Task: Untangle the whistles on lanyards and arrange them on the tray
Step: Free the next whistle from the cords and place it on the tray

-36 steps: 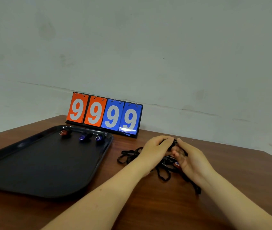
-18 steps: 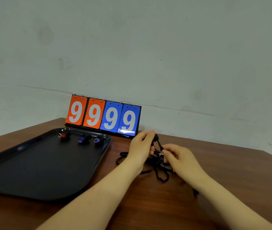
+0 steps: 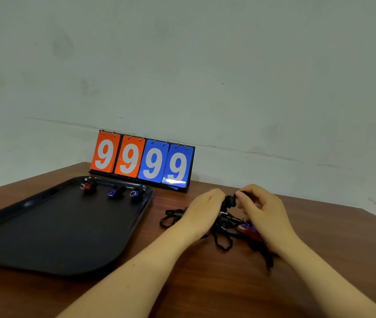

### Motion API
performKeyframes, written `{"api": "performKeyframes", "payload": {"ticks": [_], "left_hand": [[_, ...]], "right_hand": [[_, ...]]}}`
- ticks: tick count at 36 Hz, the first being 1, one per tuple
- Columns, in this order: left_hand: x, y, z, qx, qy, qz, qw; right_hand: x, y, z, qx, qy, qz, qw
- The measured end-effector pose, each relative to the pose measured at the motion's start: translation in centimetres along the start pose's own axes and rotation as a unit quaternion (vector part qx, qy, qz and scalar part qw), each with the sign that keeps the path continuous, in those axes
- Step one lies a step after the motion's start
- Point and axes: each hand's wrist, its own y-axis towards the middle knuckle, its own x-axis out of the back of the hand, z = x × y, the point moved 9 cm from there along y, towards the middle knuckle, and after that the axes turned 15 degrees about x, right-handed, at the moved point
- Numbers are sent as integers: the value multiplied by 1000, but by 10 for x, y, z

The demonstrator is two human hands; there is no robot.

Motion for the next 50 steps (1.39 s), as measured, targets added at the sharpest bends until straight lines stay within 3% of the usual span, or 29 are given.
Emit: {"api": "performKeyframes", "payload": {"ticks": [5,10,13,17,21,24,28,33,39,46,50], "left_hand": [[-12,1,-2,-7,-36,75,997],[-13,-7,-9,-40,-35,90,995],[-14,-8,-9,-34,-42,88,995],[-22,-7,1,57,-141,136,979],[-27,-13,-5,35,-150,172,973],[-29,-16,-9,7,-136,173,975],[-24,-12,-4,47,-219,149,963],[-13,-7,4,61,-238,101,964],[0,-2,4,31,-224,49,973],[-4,-1,9,80,-225,91,967],[-3,-3,0,26,-82,42,995]], "right_hand": [[7,1,-1,-13,34,-31,999],[7,1,-14,-70,89,-41,993],[-3,-5,-29,-138,173,-34,975],[-16,-10,-35,-185,296,-43,936],[-21,-11,-36,-203,340,-49,917],[-21,-11,-37,-190,315,-41,929],[-14,-10,-36,-159,233,-53,958],[-7,-3,-7,-9,21,-10,1000],[-13,-2,0,62,-72,46,994],[-14,0,15,167,-167,90,967],[-11,0,11,145,-136,70,978]]}}
